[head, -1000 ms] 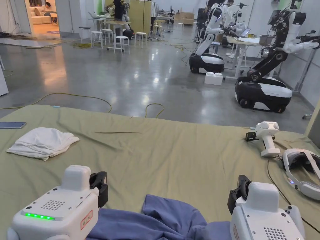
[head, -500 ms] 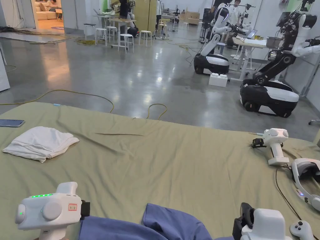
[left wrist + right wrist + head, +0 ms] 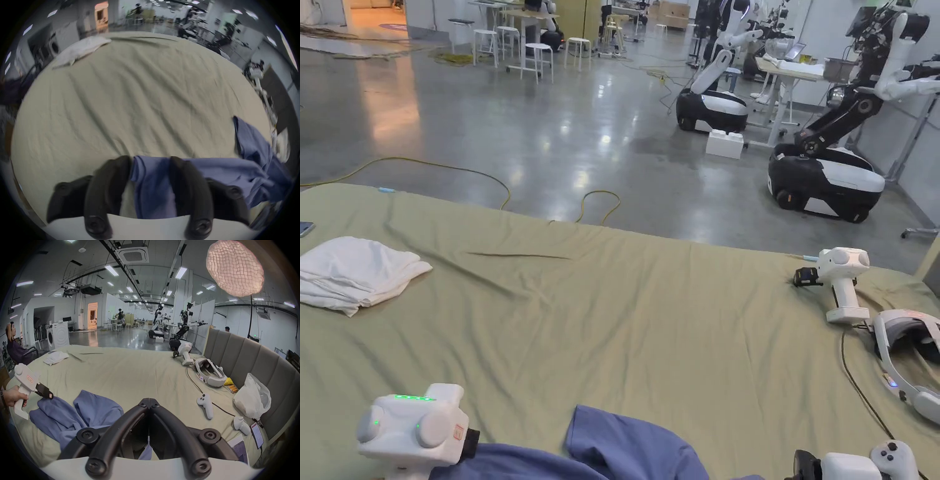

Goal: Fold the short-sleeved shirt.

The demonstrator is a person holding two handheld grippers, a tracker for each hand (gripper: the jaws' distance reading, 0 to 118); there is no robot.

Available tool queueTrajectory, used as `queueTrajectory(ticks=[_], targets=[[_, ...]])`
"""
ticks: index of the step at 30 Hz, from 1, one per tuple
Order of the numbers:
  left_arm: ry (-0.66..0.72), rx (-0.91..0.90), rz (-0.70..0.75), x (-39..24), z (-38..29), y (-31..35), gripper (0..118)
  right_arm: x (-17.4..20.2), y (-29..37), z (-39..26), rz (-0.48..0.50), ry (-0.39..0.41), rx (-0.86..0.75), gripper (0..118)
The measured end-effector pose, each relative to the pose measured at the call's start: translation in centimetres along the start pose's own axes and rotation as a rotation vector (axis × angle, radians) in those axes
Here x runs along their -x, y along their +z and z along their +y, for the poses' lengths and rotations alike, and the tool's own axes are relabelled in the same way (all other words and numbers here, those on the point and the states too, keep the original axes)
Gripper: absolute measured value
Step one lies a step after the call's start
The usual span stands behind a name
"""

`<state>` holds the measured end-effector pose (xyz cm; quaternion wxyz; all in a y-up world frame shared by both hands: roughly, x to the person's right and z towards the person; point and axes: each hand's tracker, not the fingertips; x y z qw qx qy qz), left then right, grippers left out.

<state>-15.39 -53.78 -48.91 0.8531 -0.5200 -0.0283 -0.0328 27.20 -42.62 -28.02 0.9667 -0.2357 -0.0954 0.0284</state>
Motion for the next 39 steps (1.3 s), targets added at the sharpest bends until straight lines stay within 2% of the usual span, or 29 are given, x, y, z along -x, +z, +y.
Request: queueTrajectory(ticks=[1, 2, 3, 4, 5, 6, 7, 12, 16, 17, 18, 19, 20, 22, 29, 32, 39], targets=[[-0.03, -0.005, 0.013, -0.3, -0.4, 0.0, 8, -0.3, -0.7, 0.0, 0.001, -0.005, 0.037, 18], [-0.025, -0.014, -0.009, -0.4, -0.6, 0.3, 6, -0.7, -1.5, 0.1, 0.003, -0.014, 0.072, 23], [0.013, 0.003, -0.13, -0.1, -0.6, 0.3, 6, -1.1, -2.5, 0.1, 0.023, -0.027, 0.125, 30], [0.064, 0.023, -0.188, 0.1, -0.7, 0.3, 6, -1.6, -3.4, 0.1, 0.053, -0.041, 0.168, 36], [0.094, 0.029, -0.204, 0.5, -0.8, 0.3, 6, -2.0, -4.4, 0.1, 0.076, -0.059, 0.213, 53], [0.071, 0.005, -0.17, 0.4, -1.0, 0.8, 6, -2.4, -5.6, 0.1, 0.085, -0.062, 0.273, 64], [0.059, -0.01, -0.15, 0.2, -1.3, 1.3, 6, -2.7, -6.6, -0.1, 0.102, -0.07, 0.304, 64], [0.097, -0.073, -0.194, 0.7, -2.5, 4.8, 6, -3.9, -13.1, -2.0, 0.075, -0.055, 0.481, 64], [0.121, -0.125, -0.207, 1.4, -3.5, 7.1, 6, -4.3, -17.2, -4.2, 0.124, -0.135, 0.601, 63], [0.123, -0.133, -0.211, 1.3, -3.6, 7.4, 6, -4.3, -17.8, -4.7, 0.141, -0.164, 0.63, 58], [0.122, -0.135, -0.209, 1.4, -3.8, 7.7, 6, -4.3, -18.2, -5.2, 0.156, -0.188, 0.652, 48], [0.122, -0.137, -0.204, 1.4, -3.9, 8.0, 6, -4.0, -18.0, -5.3, 0.153, -0.181, 0.645, 33], [0.123, -0.14, -0.202, 1.5, -4.1, 8.1, 6, -3.5, -17.2, -5.3, 0.14, -0.169, 0.629, 30], [0.122, -0.146, -0.202, 1.6, -4.2, 8.3, 6, -3.4, -16.2, -4.9, 0.167, -0.142, 0.579, 8], [0.13, -0.224, -0.177, 2.5, -4.0, 10.8, 6, -4.1, -10.2, -1.6, 0.141, -0.089, 0.39, 7], [0.151, -0.293, -0.186, 3.6, -3.5, 13.2, 6, -5.5, -7.5, 0.8, 0.119, -0.09, 0.297, 7], [0.155, -0.438, -0.158, 5.7, -1.1, 20.5, 6, -8.3, -1.8, 6.9, 0.063, -0.027, 0.11, 7]])
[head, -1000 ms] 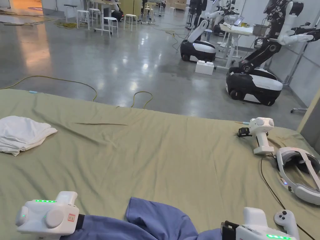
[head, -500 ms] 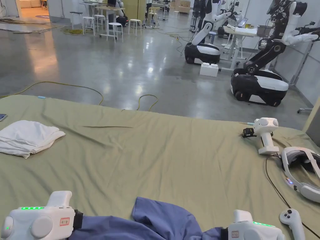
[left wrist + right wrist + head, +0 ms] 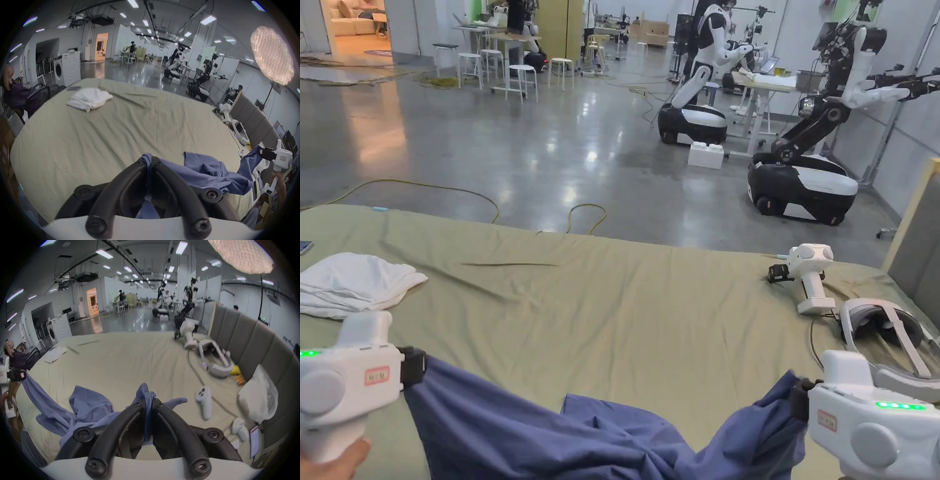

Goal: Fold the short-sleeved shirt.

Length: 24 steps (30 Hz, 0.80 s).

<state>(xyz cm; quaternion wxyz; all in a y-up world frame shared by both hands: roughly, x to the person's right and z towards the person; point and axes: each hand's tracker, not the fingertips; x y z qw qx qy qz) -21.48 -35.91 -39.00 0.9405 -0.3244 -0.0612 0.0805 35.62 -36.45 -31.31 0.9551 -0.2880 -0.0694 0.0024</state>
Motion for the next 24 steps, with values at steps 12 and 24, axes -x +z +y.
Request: queueTrajectory(ticks=[12, 24], targets=[[0.007, -0.192, 0.049, 2.0, 11.4, 7.7, 6, -2.5, 7.2, 10.4, -0.104, -0.05, -0.263, 7], [-0.035, -0.248, 0.081, 2.5, 18.7, 7.4, 6, -1.5, 9.4, 15.9, -0.105, -0.071, -0.349, 7]])
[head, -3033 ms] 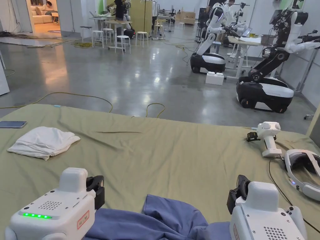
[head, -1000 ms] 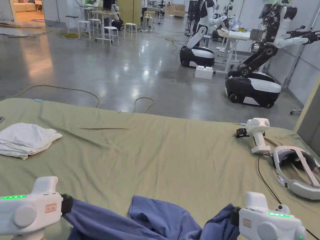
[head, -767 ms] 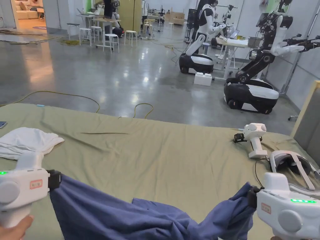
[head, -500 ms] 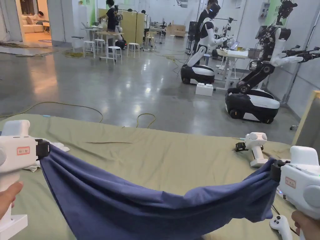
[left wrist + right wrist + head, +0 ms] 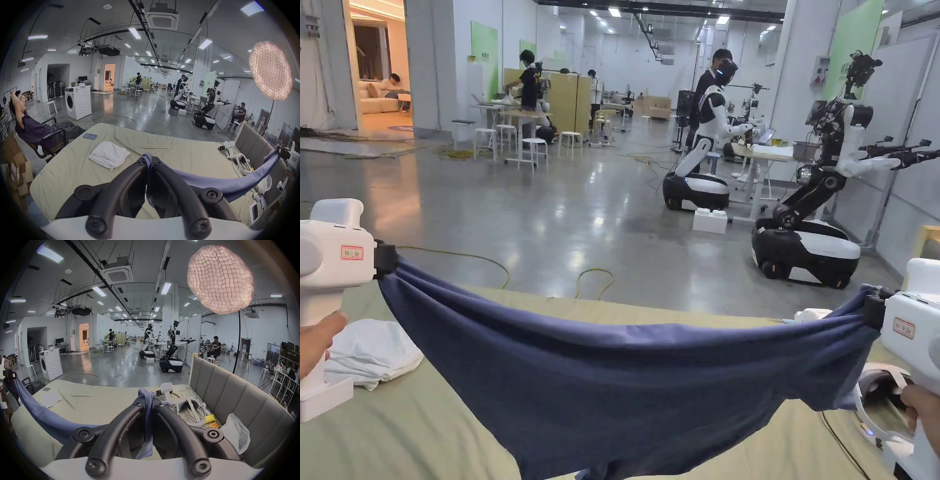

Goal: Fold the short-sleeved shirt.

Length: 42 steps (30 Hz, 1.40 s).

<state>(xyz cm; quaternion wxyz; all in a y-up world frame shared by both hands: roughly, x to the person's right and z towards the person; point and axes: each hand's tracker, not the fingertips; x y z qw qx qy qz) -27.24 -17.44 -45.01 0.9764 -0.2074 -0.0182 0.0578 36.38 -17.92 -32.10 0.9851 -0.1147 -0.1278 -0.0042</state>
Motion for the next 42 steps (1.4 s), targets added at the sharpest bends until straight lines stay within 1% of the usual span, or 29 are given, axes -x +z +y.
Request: queueTrajectory(ticks=[4, 8, 10, 14, 17, 22, 25, 26, 29, 32, 35, 40, 42], targets=[[-0.011, -0.036, 0.007, 0.1, 2.1, -0.8, 6, 0.3, -0.9, 1.9, -0.001, -0.006, -0.019, 7], [-0.005, -0.067, 0.003, 0.5, 4.3, -1.4, 6, 0.7, -1.7, 4.1, 0.008, 0.013, -0.045, 7], [-0.025, -0.083, 0.015, 0.5, 5.2, -1.6, 6, 0.8, -2.2, 5.1, 0.001, 0.029, -0.063, 7], [-0.05, -0.088, 0.021, 0.7, 5.8, -2.3, 6, 0.8, -2.8, 6.4, -0.001, 0.048, -0.08, 7], [-0.052, -0.089, 0.024, 1.1, 4.8, -2.8, 6, 0.5, -2.9, 5.8, -0.01, 0.06, -0.086, 7], [-0.067, -0.062, 0.009, 1.4, -0.4, -2.7, 6, -0.4, -2.4, 1.7, -0.009, 0.059, -0.048, 7], [-0.059, -0.025, -0.007, 2.1, -5.3, -2.6, 6, -0.7, -1.5, -2.5, -0.011, 0.09, -0.004, 7], [-0.05, -0.014, -0.012, 1.6, -7.4, -1.6, 6, -0.9, -1.0, -4.1, -0.002, 0.097, 0.018, 7], [-0.052, 0.055, -0.007, 2.5, -13.1, -0.7, 6, -1.5, -0.1, -9.2, -0.01, 0.144, 0.085, 7], [-0.005, 0.13, -0.001, 3.3, -18.8, 1.2, 6, -2.0, 1.8, -13.9, -0.019, 0.191, 0.151, 7], [0.063, 0.18, 0.013, 4.1, -23.6, 3.4, 6, -2.6, 3.7, -18.0, -0.009, 0.171, 0.212, 7], [0.089, 0.304, 0.02, 5.2, -30.1, 5.9, 6, -2.9, 6.5, -23.7, -0.007, 0.178, 0.327, 7], [0.088, 0.339, 0.026, 5.5, -32.0, 6.5, 6, -2.5, 7.6, -25.4, -0.004, 0.187, 0.372, 7]])
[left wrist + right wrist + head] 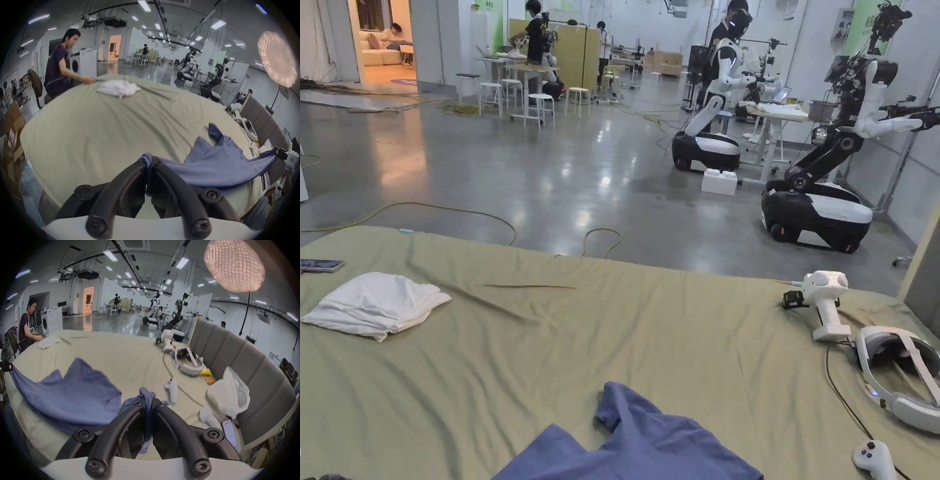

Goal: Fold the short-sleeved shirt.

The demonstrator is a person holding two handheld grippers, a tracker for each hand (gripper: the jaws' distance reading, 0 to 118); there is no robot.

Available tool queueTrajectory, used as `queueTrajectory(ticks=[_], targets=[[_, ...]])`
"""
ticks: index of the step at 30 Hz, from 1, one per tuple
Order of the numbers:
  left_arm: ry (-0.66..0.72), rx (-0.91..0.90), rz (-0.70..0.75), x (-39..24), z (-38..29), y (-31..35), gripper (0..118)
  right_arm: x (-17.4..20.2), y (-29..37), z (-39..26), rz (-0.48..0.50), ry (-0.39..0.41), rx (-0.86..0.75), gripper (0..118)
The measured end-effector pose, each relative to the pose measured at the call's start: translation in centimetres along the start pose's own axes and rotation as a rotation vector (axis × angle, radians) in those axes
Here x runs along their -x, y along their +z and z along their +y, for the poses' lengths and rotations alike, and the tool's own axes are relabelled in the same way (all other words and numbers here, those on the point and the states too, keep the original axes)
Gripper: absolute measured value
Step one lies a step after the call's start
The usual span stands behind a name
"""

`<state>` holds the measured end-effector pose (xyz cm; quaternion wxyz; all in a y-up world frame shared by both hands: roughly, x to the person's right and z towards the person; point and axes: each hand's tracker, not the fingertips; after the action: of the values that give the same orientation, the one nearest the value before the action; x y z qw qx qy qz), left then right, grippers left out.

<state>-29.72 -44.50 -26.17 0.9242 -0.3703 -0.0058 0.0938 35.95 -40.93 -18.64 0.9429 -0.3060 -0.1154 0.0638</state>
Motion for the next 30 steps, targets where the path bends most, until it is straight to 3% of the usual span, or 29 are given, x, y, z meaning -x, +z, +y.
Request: queueTrajectory(ticks=[9, 11, 12, 15, 16, 20, 30], targets=[[0.009, 0.107, 0.022, 1.0, -3.1, -0.1, 7, 1.2, -0.5, -5.3, -0.009, -0.024, 0.1, 7], [0.005, 0.105, 0.034, 0.6, -2.5, 0.0, 14, 1.7, 0.1, -5.5, -0.008, -0.03, 0.103, 10], [-0.016, 0.107, 0.075, 0.6, -2.2, 0.0, 20, 1.9, 0.2, -5.5, -0.011, -0.031, 0.105, 16], [-0.056, 0.106, 0.134, 0.0, -1.5, 0.2, 35, 1.8, 0.7, -5.1, -0.016, -0.04, 0.087, 67], [-0.054, 0.105, 0.132, -0.2, -1.4, 0.4, 41, 1.9, 1.0, -4.9, -0.013, -0.045, 0.075, 66], [-0.066, 0.076, 0.13, -1.5, -0.5, 1.2, 45, 3.3, 2.7, -3.1, -0.002, -0.065, -0.005, 66], [-0.183, -0.235, 0.005, -9.6, 2.6, 2.5, 44, 10.4, 4.3, 3.2, 0.064, -0.131, -0.314, 66]])
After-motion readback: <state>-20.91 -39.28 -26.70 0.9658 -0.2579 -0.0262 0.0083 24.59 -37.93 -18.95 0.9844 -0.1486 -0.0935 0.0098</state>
